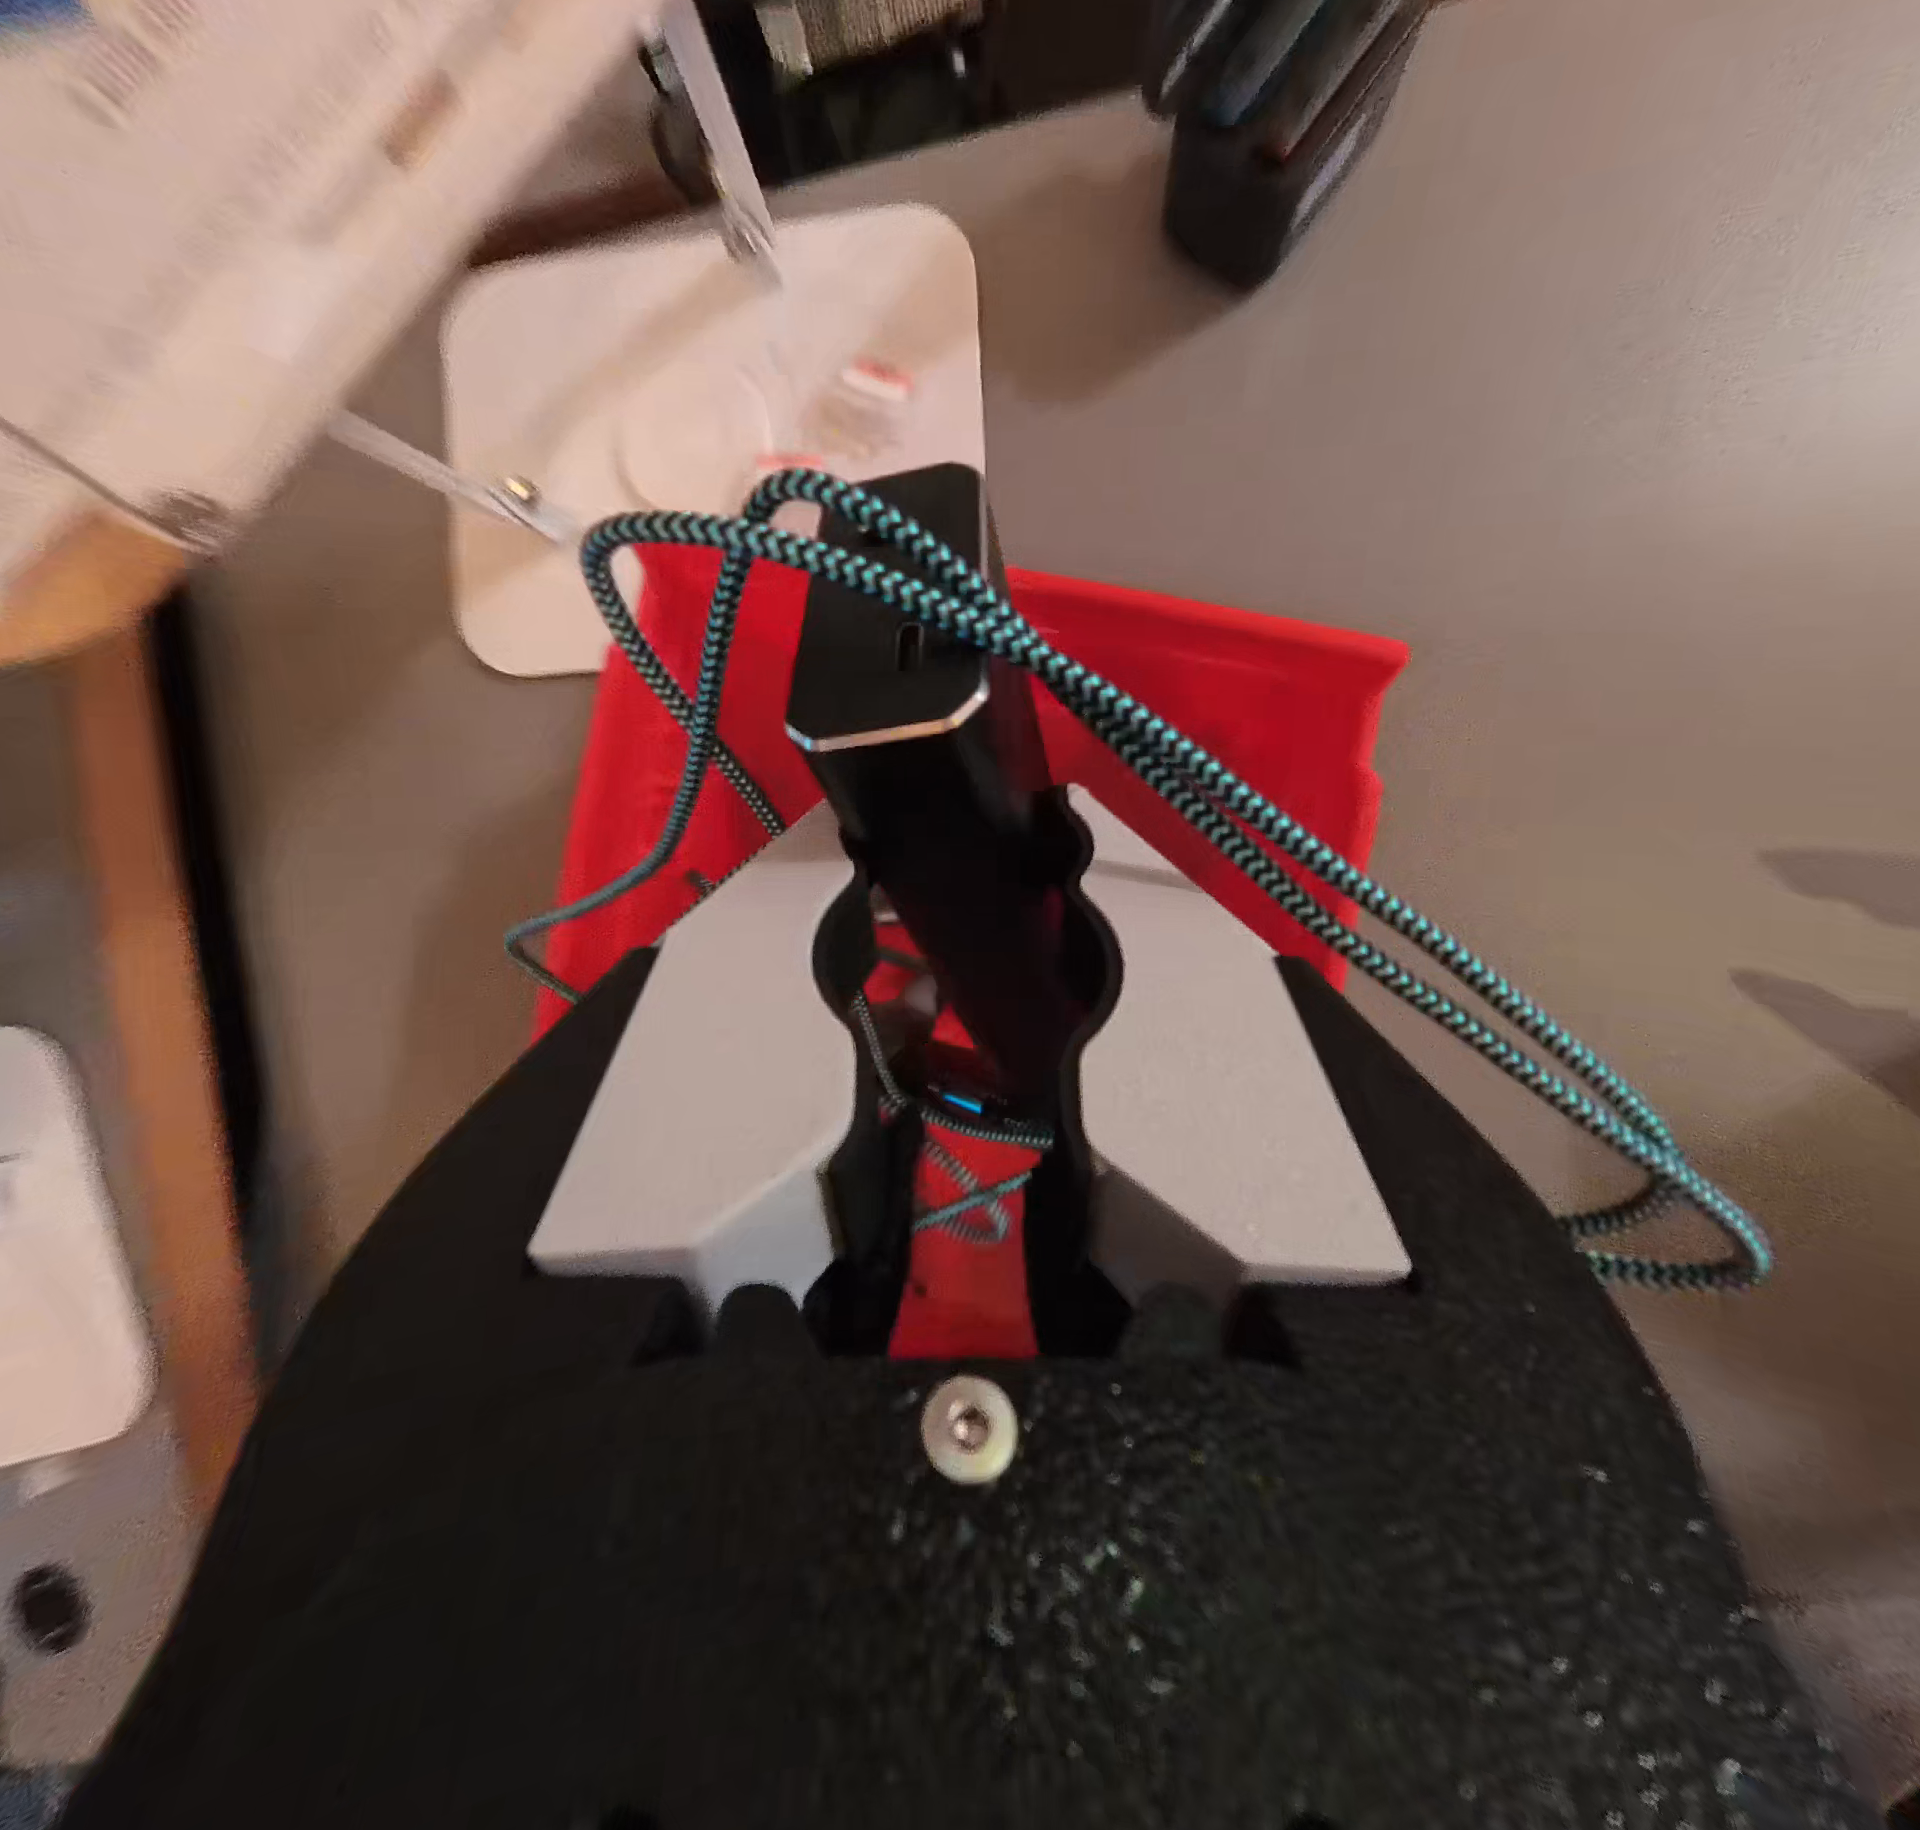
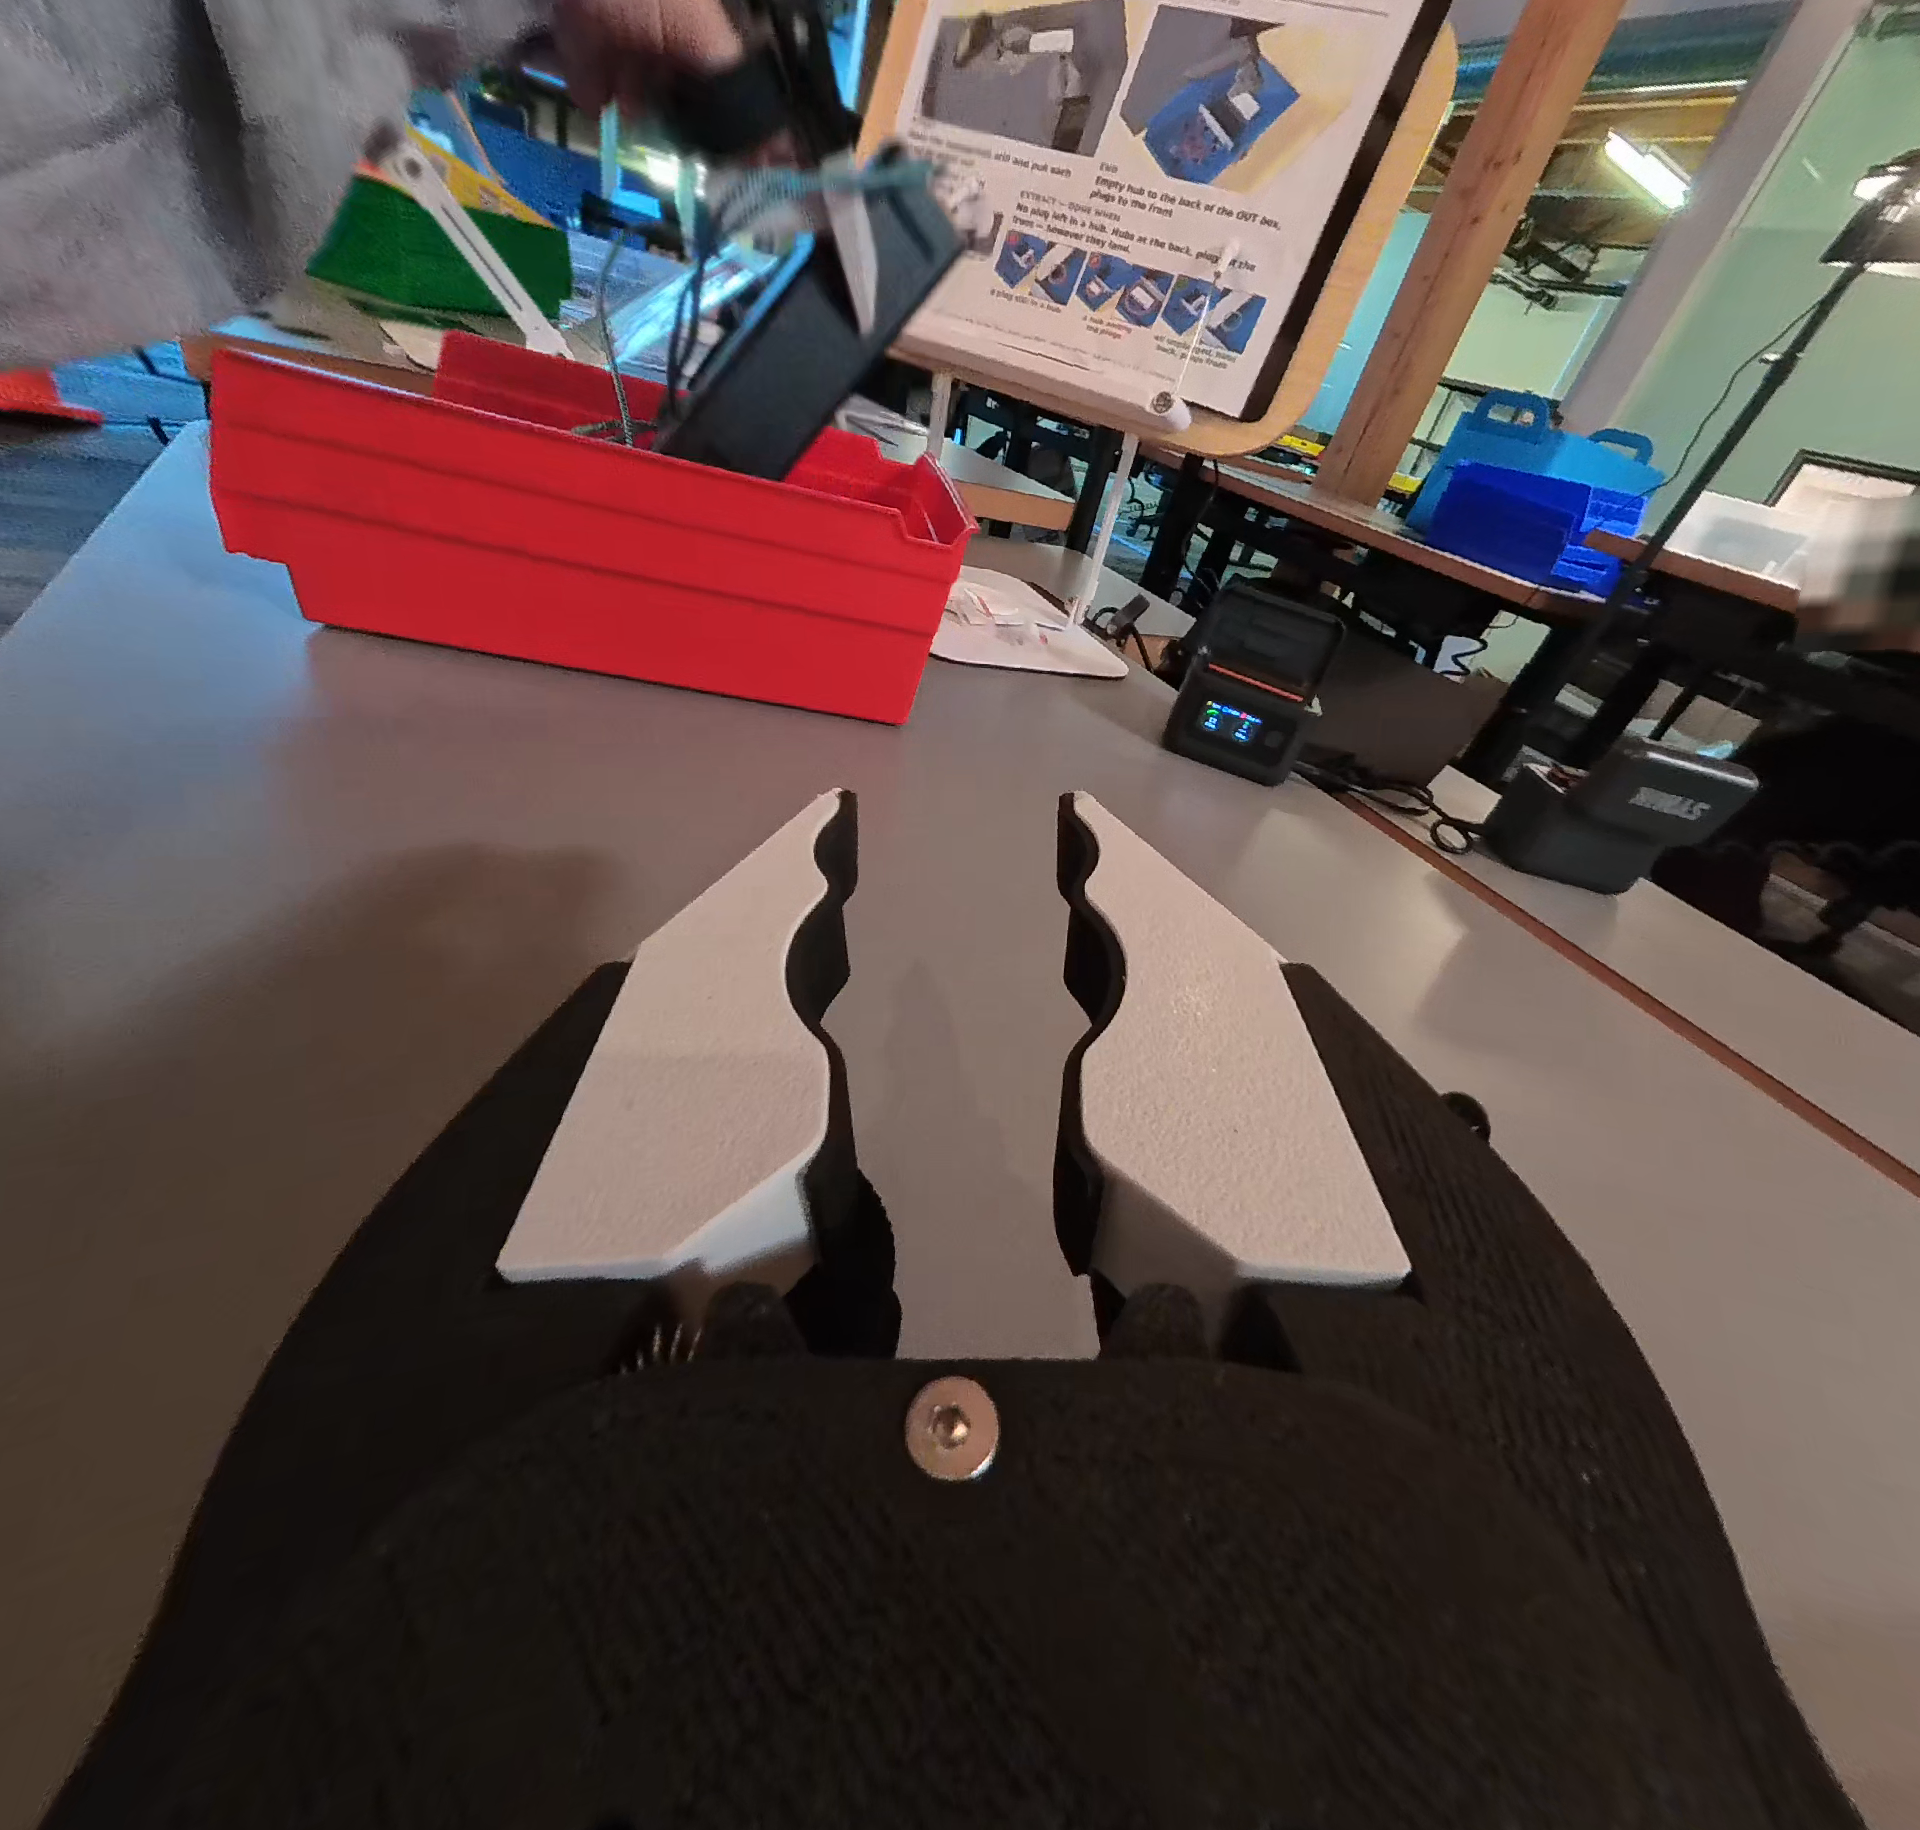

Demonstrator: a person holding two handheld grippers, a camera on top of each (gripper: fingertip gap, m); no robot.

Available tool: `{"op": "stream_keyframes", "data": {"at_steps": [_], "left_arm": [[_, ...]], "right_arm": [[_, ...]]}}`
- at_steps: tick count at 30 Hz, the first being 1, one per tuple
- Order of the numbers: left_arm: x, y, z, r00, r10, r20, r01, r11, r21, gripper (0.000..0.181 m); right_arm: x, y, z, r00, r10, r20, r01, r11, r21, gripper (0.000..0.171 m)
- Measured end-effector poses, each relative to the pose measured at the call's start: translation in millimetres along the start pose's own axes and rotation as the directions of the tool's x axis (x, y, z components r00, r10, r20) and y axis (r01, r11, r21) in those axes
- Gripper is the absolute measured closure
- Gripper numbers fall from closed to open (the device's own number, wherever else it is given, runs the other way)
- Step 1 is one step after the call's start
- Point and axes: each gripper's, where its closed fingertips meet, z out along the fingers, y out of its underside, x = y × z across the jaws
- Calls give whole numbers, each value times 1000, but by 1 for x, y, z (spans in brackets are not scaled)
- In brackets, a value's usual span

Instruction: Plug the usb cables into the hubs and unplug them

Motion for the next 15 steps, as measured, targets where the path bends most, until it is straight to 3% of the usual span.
{"op": "stream_keyframes", "data": {"at_steps": [1, 8, 15], "left_arm": [[-1, -7, -18, 999, 29, 21, -29, 999, 23, 152], [11, -79, -149, 958, 179, 223, -228, 948, 221, 153], [82, -190, -281, 879, 320, 355, -449, 806, 386, 153]], "right_arm": [[0, 0, 0, 1000, -4, -1, 4, 1000, -1, 134], [4, -6, -4, 999, -20, -29, 21, 1000, 20, 137], [17, -16, -12, 996, -14, -90, 20, 998, 67, 139]]}}
